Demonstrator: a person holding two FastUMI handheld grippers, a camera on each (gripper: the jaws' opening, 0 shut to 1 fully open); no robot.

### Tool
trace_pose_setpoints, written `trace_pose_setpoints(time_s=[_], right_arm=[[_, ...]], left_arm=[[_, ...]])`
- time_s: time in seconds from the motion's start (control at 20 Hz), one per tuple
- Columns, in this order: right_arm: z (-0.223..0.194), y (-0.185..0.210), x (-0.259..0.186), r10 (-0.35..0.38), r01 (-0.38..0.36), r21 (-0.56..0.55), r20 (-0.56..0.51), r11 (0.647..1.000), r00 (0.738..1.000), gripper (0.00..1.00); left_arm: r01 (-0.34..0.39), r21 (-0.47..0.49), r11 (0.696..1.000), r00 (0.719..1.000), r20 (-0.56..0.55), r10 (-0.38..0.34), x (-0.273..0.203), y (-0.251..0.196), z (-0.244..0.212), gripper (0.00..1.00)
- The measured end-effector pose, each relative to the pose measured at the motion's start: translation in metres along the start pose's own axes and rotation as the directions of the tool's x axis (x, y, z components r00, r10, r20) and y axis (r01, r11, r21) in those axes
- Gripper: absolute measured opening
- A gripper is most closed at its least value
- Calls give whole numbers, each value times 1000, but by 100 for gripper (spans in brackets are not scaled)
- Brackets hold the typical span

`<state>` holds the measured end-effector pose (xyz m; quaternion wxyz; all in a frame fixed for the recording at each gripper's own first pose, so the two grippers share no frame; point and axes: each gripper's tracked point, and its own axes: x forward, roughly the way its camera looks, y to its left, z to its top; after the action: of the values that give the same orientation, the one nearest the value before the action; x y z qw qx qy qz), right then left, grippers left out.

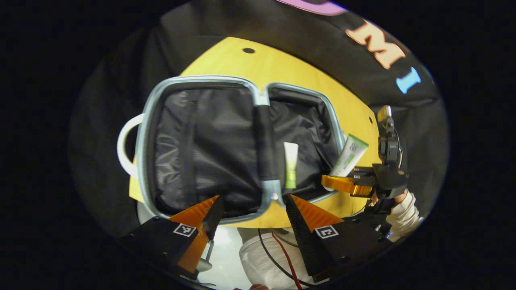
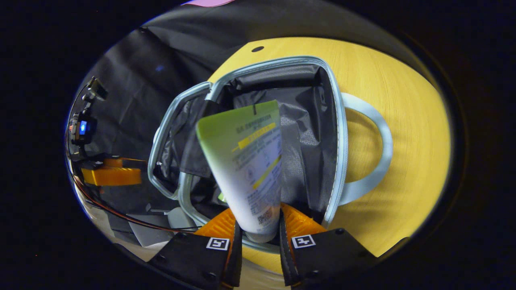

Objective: First open the suitcase, pack the skin care products into it, and then close the suitcase.

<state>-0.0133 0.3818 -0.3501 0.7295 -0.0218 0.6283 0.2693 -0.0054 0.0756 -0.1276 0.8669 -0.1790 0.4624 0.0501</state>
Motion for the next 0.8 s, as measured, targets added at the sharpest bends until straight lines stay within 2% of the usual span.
trace_pose_setpoints(time_s=[0.15, 0.3, 0.35, 0.4, 0.45, 0.5, 0.6, 0.7, 0.75, 0.8], right_arm=[[-1, -1, 7, -28, 28, 35, -3, 999, 1000, 43], [3, 1, 7, -44, 42, 62, 26, 997, 999, 42], [6, 3, 4, -47, 44, 63, 47, 997, 998, 48], [8, 10, 5, -29, 24, 71, 67, 997, 997, 63], [10, 17, 4, -1, -7, 84, 91, 996, 996, 52], [16, 24, 0, 21, -33, 101, 124, 994, 992, 68], [26, 23, -13, 1, -24, 113, 198, 993, 980, 100], [34, 17, -30, -40, 5, 129, 273, 992, 961, 98], [42, 17, -43, -49, 3, 140, 329, 990, 943, 92], [51, 16, -59, -58, -2, 152, 387, 988, 920, 98]], left_arm=[[-46, -109, 993, 997, 61, 53, -22, 60, 16, 91], [-107, -201, 974, 984, 116, 132, -40, 116, 29, 91], [-125, -224, 967, 979, 129, 156, -45, 134, 34, 92], [-140, -245, 959, 975, 136, 177, -45, 150, 39, 91], [-151, -263, 953, 971, 140, 192, -44, 164, 42, 91], [-158, -281, 947, 970, 138, 202, -39, 178, 44, 91], [-161, -301, 940, 969, 132, 208, -27, 200, 45, 91], [-129, -303, 944, 974, 141, 178, -13, 211, 47, 91], [-103, -303, 947, 978, 144, 153, -3, 212, 50, 91], [-91, -304, 948, 979, 150, 142, 5, 217, 53, 91]])
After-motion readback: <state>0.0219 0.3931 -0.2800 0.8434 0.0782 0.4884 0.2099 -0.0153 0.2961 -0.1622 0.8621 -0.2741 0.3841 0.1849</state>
